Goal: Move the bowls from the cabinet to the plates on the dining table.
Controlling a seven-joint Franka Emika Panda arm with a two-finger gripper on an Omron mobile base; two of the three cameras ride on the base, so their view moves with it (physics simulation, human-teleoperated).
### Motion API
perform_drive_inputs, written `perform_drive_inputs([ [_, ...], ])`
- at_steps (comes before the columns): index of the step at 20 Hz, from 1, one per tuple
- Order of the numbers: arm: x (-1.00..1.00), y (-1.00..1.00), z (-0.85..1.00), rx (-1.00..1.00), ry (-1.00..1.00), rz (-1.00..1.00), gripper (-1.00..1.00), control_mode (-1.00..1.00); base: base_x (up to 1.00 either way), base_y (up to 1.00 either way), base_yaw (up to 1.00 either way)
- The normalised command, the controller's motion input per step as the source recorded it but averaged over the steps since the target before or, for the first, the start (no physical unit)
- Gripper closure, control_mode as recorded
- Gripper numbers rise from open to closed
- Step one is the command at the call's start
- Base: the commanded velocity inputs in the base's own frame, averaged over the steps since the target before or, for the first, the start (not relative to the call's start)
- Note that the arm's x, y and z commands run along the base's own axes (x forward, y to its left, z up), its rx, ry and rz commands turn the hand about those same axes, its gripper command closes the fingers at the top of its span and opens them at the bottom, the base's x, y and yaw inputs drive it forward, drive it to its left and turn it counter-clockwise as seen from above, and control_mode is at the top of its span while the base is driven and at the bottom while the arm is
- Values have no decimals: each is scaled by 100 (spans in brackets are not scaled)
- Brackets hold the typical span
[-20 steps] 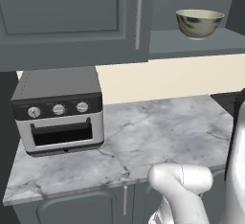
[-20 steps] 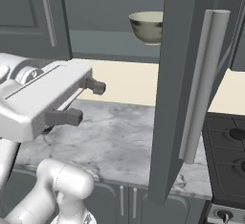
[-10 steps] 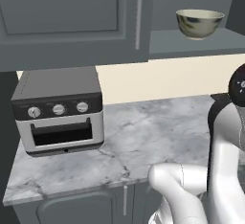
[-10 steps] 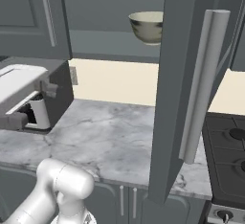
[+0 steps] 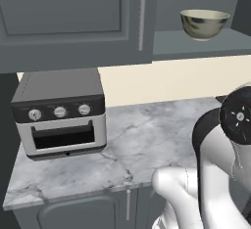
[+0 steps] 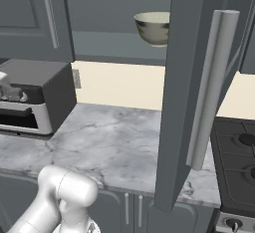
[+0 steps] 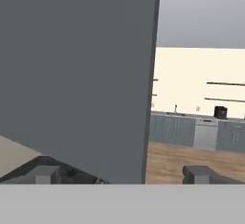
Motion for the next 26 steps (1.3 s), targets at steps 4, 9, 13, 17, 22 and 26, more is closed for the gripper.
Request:
perform_drive_inputs([
  [4, -11, 27, 5, 0, 0, 26, -100, -100, 0, 0, 0],
  [9, -3, 34, 3, 0, 0, 27, -100, -100, 0, 0, 0],
  [13, 8, 42, 0, 0, 0, 27, -100, -100, 0, 0, 0],
  [17, 22, 36, 0, 0, 0, 28, -100, -100, 0, 0, 0],
  [22, 14, 25, 3, 0, -1, 28, -100, -100, 0, 0, 0],
  [26, 1, 17, 2, 0, -7, 28, -100, -100, 0, 0, 0],
])
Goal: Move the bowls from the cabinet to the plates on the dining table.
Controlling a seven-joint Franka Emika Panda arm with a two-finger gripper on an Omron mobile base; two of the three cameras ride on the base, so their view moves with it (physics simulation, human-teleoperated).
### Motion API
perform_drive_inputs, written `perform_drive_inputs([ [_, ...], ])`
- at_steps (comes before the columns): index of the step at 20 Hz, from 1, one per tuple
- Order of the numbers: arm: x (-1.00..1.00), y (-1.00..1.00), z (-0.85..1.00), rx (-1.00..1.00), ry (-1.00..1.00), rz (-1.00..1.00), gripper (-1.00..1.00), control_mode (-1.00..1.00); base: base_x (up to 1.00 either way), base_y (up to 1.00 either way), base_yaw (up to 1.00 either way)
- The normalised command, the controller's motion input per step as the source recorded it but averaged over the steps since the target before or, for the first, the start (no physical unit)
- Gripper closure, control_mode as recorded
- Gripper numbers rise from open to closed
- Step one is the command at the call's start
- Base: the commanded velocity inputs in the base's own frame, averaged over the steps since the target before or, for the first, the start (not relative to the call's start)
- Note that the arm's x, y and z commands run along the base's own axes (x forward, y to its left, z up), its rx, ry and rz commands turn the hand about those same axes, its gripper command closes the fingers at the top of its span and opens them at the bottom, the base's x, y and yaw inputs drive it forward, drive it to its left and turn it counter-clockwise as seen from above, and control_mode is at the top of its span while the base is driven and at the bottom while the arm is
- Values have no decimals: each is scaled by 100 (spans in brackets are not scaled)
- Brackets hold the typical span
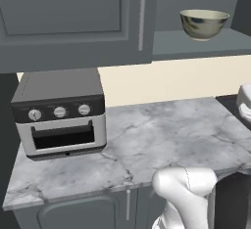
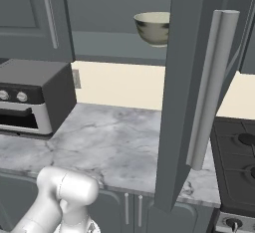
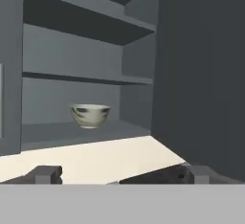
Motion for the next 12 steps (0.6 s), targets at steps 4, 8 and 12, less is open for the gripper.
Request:
perform_drive_inputs([
  [4, 4, 17, 0, 0, -7, 26, -100, -100, 0, 0, 0],
  [8, 2, 18, 0, 0, -7, 26, -100, -100, 0, 0, 0],
  [12, 14, 30, 0, 0, -6, 25, -100, -100, 0, 0, 0],
])
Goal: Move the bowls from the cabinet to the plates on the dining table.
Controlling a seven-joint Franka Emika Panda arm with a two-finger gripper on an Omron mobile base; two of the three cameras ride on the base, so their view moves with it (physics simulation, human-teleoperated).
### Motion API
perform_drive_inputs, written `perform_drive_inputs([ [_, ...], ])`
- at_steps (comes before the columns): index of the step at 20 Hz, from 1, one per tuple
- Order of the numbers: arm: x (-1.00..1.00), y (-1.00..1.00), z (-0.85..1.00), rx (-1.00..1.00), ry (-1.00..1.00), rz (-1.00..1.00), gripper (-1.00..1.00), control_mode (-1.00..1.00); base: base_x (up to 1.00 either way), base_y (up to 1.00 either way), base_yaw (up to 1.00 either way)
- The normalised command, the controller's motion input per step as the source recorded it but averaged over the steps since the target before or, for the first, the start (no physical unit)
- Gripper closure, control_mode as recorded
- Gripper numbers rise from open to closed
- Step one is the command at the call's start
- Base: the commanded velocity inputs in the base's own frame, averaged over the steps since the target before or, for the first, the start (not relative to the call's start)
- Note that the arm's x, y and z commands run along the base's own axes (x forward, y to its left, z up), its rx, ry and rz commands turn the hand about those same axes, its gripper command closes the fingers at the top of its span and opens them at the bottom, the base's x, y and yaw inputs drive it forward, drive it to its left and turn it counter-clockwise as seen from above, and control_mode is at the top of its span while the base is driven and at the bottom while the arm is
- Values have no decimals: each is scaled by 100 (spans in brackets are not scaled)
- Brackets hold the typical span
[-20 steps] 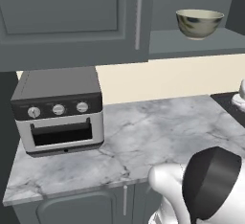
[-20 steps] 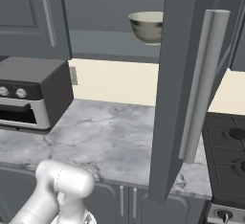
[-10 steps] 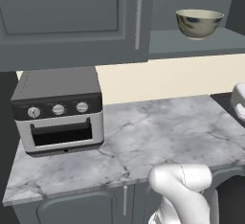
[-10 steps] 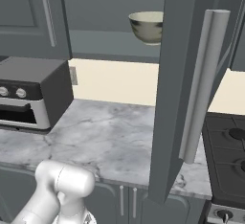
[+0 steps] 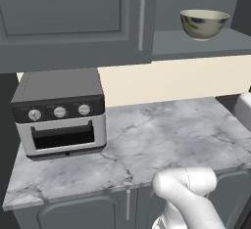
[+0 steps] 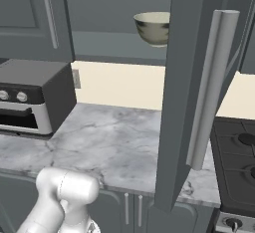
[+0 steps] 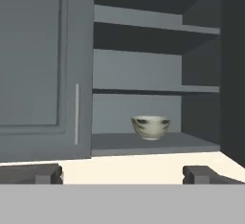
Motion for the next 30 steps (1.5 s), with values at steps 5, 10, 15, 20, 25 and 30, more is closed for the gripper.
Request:
perform_drive_inputs([
  [5, 29, 32, 0, 0, -6, 21, -100, -100, 0, 0, 0],
  [10, 40, 12, 0, 0, -14, 16, -100, -100, 0, 0, 0],
  [15, 39, 3, 0, 0, -19, 11, -100, -100, 0, 0, 0],
  [20, 27, 14, 0, 0, -16, 5, -100, -100, 0, 0, 0],
  [25, 32, 4, 1, 0, -7, 0, -100, -100, 0, 0, 0],
  [30, 21, 0, 11, -2, 0, -1, -100, -100, 0, 0, 0],
])
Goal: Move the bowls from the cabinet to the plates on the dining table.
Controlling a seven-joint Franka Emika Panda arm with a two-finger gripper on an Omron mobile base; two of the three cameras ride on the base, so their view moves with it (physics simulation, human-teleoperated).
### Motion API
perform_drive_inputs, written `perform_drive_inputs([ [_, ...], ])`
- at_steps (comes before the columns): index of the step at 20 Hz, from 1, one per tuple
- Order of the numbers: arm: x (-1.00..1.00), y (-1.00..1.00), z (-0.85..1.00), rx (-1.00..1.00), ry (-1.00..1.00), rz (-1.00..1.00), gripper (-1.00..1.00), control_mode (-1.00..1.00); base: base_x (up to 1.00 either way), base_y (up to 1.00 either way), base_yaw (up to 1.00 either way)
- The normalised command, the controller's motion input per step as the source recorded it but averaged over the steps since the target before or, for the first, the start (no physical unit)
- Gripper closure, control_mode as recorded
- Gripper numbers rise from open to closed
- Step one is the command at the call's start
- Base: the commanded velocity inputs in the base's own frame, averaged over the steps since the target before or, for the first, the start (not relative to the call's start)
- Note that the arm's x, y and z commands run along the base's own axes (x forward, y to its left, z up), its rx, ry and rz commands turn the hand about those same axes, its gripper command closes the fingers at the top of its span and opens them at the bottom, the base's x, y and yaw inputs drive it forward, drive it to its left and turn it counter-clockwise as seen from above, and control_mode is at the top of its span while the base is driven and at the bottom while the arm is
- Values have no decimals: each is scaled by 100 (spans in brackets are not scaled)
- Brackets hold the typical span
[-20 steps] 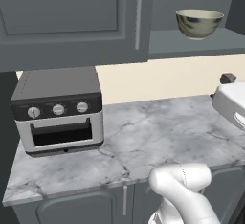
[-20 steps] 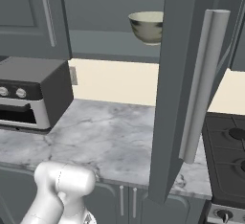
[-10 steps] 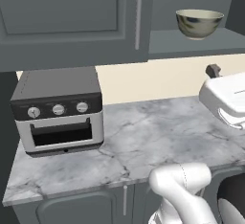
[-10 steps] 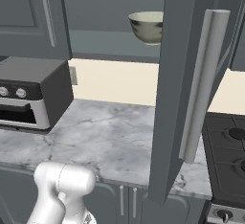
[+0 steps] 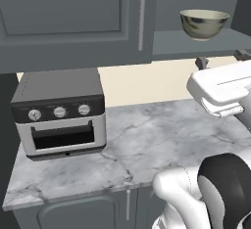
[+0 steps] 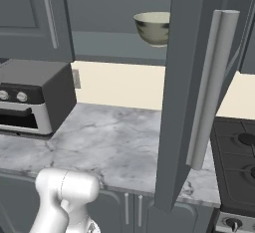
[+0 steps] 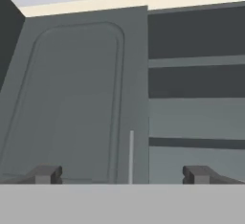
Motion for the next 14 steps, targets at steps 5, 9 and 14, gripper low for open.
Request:
perform_drive_inputs([
  [5, 12, 7, 13, -1, 2, -1, -100, -100, 0, 0, 0],
  [9, 10, 5, 7, -2, 7, -1, -100, -100, 0, 0, 0],
  [14, 20, 0, 0, -1, 2, -3, -100, -100, 0, 0, 0],
])
